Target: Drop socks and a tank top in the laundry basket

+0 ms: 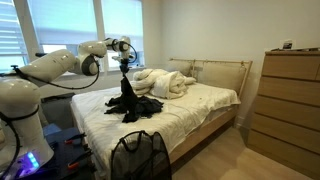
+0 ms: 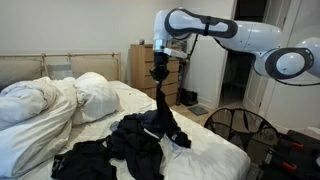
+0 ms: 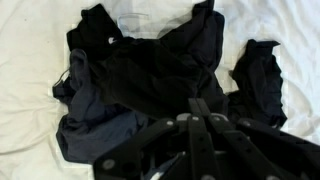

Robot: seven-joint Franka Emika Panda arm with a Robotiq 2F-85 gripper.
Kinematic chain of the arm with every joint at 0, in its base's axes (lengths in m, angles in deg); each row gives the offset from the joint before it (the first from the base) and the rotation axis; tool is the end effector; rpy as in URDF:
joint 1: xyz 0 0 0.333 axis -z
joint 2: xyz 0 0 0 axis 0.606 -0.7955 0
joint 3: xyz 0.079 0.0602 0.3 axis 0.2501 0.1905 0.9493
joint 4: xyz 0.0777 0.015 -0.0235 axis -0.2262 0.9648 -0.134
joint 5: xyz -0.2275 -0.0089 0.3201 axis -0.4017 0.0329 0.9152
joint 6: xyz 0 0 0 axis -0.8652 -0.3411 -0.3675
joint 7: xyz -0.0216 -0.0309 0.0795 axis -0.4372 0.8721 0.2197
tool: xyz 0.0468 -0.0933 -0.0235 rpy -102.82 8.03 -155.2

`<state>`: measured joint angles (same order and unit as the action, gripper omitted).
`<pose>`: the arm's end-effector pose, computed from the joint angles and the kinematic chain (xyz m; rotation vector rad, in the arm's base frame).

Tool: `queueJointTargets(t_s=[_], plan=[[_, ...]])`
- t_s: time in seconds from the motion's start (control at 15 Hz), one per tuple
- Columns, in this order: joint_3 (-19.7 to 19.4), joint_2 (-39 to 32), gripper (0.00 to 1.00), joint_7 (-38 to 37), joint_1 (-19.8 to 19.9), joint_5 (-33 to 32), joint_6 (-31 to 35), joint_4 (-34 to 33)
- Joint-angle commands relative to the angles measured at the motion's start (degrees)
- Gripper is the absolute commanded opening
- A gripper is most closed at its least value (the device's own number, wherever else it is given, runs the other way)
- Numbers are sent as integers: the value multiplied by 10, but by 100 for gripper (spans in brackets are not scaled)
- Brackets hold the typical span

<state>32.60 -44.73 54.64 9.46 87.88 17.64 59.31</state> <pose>0.6693 0.3991 0.4271 -2.9780 -0.2604 0.0884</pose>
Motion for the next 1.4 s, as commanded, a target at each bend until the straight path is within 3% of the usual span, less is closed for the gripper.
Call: queueJointTargets(t_s=[0.0,0.67,0.93,1.33], plan=[[-8,47,0,-42,-5,5,-14,7],[-51,142,0,-178,-32,-30,0,3],[-75,184,0,-276,-31,-57,-55,12],[-82,232,0,-402,-4,-59,-204,17]])
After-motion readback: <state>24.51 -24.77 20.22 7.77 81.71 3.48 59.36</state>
